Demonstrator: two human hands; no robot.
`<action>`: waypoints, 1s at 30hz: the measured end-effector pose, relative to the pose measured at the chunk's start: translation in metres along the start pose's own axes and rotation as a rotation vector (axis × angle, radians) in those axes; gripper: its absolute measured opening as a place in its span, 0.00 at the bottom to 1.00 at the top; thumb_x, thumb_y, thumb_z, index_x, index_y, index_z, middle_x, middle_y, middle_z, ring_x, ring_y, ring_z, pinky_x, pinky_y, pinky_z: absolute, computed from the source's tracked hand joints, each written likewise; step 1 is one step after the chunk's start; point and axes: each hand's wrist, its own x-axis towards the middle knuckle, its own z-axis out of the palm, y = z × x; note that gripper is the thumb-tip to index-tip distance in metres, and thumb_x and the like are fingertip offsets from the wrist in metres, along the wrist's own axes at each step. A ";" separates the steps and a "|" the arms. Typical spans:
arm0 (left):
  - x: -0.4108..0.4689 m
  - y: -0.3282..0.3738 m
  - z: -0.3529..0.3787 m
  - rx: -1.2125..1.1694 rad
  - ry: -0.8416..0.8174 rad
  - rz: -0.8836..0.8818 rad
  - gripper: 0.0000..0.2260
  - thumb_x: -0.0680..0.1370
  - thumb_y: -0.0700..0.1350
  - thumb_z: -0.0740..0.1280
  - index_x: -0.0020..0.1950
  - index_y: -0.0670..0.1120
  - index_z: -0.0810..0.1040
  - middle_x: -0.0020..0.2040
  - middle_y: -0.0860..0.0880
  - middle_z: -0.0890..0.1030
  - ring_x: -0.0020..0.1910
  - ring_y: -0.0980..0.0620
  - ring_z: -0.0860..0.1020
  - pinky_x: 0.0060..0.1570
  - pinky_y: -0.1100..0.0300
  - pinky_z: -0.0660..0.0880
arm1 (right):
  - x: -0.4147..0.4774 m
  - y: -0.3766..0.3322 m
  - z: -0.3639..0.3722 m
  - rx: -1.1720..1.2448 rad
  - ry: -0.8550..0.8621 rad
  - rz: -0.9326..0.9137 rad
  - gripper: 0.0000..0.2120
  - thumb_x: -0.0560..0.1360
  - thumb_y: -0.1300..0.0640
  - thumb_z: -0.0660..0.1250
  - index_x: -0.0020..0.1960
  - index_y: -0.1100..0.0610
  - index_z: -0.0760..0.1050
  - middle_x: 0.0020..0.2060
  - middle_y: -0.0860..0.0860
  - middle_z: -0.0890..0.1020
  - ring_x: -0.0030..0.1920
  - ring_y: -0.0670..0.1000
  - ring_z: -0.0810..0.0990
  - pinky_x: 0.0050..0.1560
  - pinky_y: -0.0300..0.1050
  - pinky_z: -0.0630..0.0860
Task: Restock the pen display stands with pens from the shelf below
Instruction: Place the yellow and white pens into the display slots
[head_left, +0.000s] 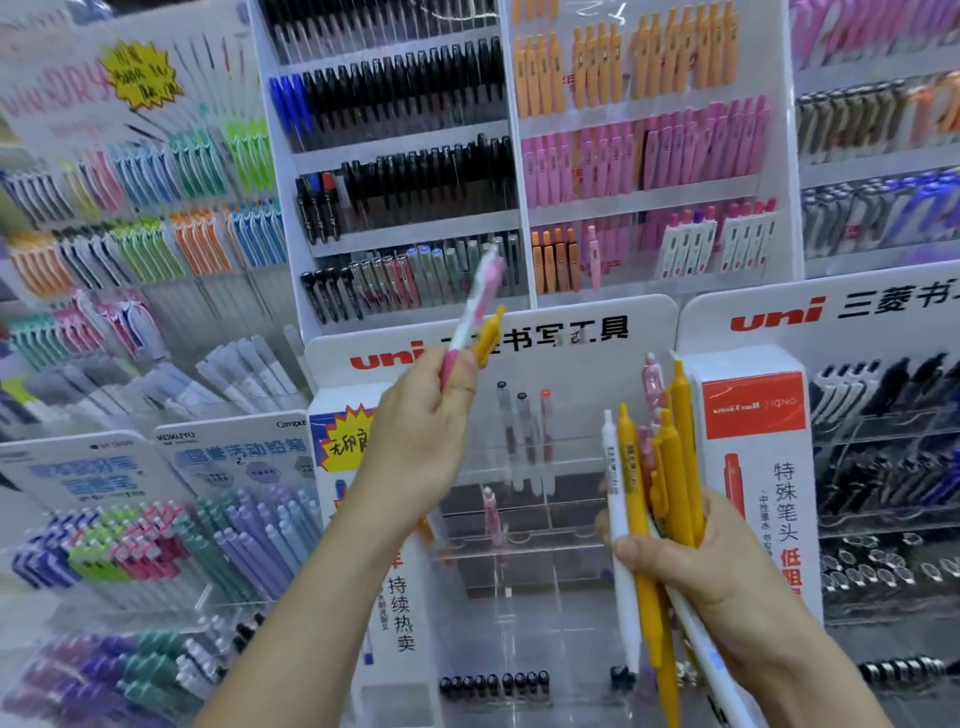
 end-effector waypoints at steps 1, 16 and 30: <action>-0.002 -0.002 0.003 0.036 -0.015 0.009 0.16 0.81 0.54 0.56 0.47 0.44 0.75 0.29 0.54 0.68 0.26 0.57 0.63 0.28 0.60 0.62 | 0.001 0.001 0.000 0.008 0.008 0.001 0.44 0.40 0.44 0.84 0.47 0.69 0.76 0.38 0.66 0.77 0.34 0.54 0.79 0.31 0.40 0.78; -0.018 -0.012 0.009 -0.253 -0.160 -0.098 0.15 0.80 0.55 0.56 0.52 0.46 0.75 0.32 0.54 0.67 0.27 0.57 0.63 0.28 0.61 0.62 | 0.009 0.011 0.006 0.244 -0.028 0.005 0.32 0.39 0.42 0.84 0.39 0.54 0.84 0.37 0.61 0.81 0.31 0.52 0.80 0.28 0.41 0.77; -0.103 0.012 0.034 -0.325 -0.207 -0.144 0.15 0.82 0.53 0.53 0.66 0.67 0.69 0.56 0.64 0.80 0.56 0.64 0.77 0.59 0.59 0.75 | 0.012 0.016 0.054 0.299 0.153 -0.175 0.12 0.66 0.61 0.72 0.49 0.56 0.82 0.45 0.59 0.86 0.45 0.60 0.85 0.39 0.48 0.81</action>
